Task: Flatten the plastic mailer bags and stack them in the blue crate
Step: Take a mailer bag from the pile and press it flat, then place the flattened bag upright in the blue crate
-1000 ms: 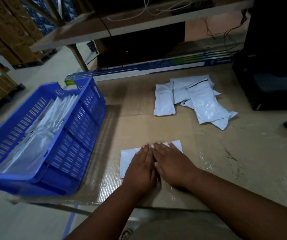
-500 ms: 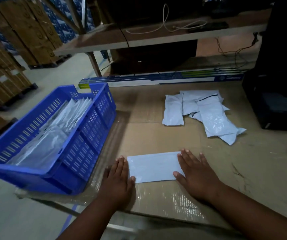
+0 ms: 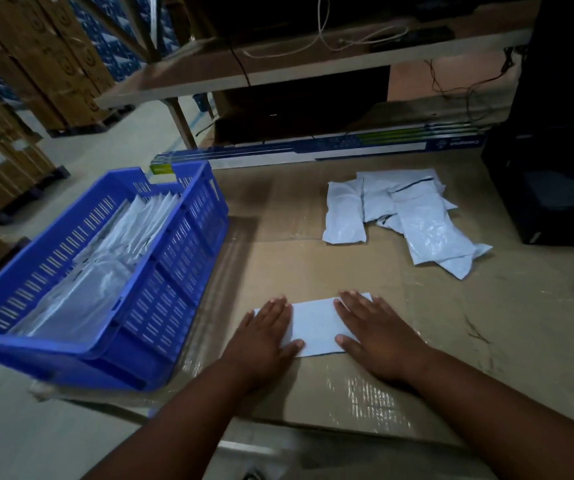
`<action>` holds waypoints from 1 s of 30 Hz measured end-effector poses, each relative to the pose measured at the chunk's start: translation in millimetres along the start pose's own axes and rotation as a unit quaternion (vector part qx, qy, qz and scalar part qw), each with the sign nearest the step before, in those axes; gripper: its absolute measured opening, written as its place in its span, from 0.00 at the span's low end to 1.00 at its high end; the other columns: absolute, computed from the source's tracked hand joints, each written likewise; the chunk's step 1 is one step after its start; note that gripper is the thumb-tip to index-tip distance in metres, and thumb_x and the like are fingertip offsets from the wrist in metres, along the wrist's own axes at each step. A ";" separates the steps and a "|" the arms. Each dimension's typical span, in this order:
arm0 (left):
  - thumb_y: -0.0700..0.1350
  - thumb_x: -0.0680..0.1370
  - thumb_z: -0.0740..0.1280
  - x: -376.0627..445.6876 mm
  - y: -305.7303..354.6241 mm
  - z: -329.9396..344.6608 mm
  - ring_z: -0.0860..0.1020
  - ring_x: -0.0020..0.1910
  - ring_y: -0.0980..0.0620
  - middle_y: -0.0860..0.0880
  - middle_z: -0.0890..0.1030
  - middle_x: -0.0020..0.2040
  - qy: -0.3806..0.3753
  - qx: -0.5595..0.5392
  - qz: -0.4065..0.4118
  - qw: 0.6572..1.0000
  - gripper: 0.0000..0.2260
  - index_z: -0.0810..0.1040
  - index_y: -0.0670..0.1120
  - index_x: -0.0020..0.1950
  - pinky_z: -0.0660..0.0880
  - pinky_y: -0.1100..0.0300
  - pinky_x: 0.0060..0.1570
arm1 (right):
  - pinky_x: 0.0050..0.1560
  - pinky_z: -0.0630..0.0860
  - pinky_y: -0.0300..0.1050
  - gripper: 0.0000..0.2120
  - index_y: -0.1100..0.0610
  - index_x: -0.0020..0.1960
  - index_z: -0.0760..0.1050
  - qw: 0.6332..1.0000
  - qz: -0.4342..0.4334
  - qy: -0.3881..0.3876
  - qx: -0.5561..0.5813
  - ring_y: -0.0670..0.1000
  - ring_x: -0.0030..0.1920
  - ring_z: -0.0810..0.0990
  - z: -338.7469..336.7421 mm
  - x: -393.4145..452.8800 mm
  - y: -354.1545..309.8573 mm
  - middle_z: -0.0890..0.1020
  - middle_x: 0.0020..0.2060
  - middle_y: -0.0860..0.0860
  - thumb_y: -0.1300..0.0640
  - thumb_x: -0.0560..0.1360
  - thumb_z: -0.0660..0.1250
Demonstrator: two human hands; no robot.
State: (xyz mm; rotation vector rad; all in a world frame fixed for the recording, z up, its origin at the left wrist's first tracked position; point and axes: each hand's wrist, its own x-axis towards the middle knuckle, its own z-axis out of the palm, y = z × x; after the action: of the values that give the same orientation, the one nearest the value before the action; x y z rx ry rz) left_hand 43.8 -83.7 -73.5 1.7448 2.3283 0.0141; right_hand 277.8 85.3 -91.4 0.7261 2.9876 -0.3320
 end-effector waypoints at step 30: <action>0.59 0.77 0.71 -97.5 -108.0 -269.7 0.78 0.43 0.44 0.47 0.74 0.36 0.131 -0.014 -0.305 0.943 0.20 0.74 0.45 0.36 0.66 0.54 0.37 | 0.41 0.70 0.47 0.08 0.47 0.47 0.76 0.956 -0.252 0.132 -0.067 0.56 0.52 0.82 -277.1 192.6 -222.8 0.83 0.49 0.50 0.43 0.79 0.68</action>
State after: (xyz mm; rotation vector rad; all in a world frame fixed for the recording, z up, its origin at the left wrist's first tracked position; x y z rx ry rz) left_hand -83.8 -172.3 190.6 0.9852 2.9456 0.1824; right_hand 5.2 39.2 203.8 -0.0214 3.3720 -0.0437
